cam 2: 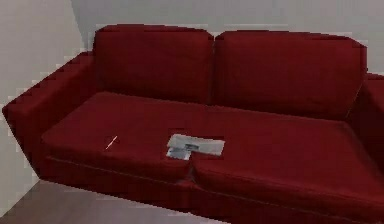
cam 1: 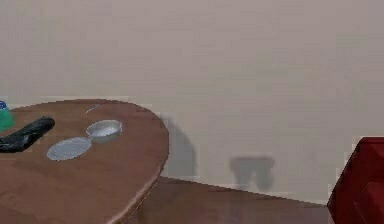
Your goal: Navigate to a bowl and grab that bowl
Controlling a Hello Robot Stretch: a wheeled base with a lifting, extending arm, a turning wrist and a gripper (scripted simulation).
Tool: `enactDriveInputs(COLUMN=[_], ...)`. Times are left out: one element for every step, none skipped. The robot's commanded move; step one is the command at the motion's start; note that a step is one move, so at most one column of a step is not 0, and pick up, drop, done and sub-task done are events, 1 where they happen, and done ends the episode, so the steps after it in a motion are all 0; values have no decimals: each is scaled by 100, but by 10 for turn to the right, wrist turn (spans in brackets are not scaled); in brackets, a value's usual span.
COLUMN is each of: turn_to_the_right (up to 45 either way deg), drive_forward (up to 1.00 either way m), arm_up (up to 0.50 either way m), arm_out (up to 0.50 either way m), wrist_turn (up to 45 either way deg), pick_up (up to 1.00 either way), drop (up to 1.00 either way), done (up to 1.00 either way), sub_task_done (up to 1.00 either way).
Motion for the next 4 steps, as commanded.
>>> enactDriveInputs(turn_to_the_right=[0,-450,-450,-390], drive_forward=[50,0,0,0], arm_up=[0,0,0,0], arm_out=[0,0,0,0], wrist_turn=[0,0,0,0], pick_up=[0,0,0,0], drop=[0,0,0,0], done=[0,0,0,0], sub_task_done=[0,0,0,0])
